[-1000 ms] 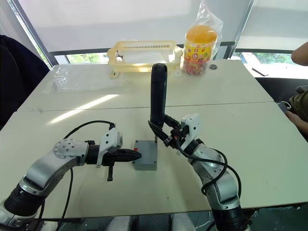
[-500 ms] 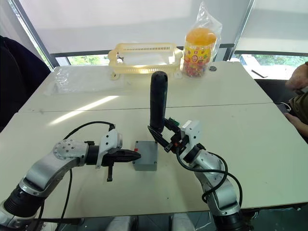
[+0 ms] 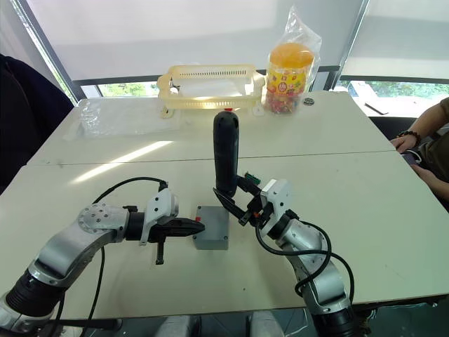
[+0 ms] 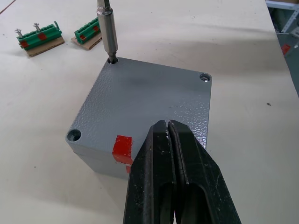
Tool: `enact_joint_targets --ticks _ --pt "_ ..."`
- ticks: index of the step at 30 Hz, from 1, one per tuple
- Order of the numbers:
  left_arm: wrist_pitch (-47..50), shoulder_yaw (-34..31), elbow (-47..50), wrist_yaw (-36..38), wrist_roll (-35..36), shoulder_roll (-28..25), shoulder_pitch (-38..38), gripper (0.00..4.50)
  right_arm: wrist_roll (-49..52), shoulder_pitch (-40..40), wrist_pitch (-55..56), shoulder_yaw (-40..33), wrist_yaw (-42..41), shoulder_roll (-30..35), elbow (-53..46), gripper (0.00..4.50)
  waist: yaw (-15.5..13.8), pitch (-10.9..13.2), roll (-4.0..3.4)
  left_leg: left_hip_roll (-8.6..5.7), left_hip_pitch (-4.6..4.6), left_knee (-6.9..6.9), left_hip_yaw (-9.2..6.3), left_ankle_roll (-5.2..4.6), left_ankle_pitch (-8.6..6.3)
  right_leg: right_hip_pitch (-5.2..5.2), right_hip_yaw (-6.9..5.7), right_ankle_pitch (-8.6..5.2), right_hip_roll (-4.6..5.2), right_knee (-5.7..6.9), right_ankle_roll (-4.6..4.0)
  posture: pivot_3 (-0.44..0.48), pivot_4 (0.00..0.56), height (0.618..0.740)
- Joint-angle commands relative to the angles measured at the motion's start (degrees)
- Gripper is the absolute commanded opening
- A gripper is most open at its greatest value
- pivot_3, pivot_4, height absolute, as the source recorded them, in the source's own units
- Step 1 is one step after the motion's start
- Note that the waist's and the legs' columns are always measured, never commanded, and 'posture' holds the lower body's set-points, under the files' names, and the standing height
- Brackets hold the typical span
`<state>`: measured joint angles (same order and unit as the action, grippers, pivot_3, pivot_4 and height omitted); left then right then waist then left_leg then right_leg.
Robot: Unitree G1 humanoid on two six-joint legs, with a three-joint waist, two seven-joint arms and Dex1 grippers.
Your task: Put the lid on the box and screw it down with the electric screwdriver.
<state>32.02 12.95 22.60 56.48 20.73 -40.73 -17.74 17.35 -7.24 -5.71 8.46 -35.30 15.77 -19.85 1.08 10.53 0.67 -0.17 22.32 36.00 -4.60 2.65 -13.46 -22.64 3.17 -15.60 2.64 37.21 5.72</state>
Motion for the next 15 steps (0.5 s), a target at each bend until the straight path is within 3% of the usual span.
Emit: enact_joint_targets --ticks 1,15 --pt "0.8 1.3 -0.5 -0.3 -1.5 -0.6 1.1 0.0 0.3 1.5 -3.3 2.7 -2.1 1.0 2.4 1.75 0.0 -0.1 -0.01 0.0 0.0 -0.01 0.0 0.0 0.0 0.0 0.0 -0.01 0.0 0.0 -0.01 0.0 0.15 0.74" --pt "1.1 1.2 0.4 -1.0 -1.5 -0.6 2.0 0.0 -0.8 1.7 -4.5 4.1 -3.5 3.1 3.6 1.75 0.1 -0.7 0.02 0.01 -0.23 -0.11 -0.01 -0.06 -0.05 0.18 0.0 -0.25 0.01 -0.02 -0.13 0.0 0.15 0.74"
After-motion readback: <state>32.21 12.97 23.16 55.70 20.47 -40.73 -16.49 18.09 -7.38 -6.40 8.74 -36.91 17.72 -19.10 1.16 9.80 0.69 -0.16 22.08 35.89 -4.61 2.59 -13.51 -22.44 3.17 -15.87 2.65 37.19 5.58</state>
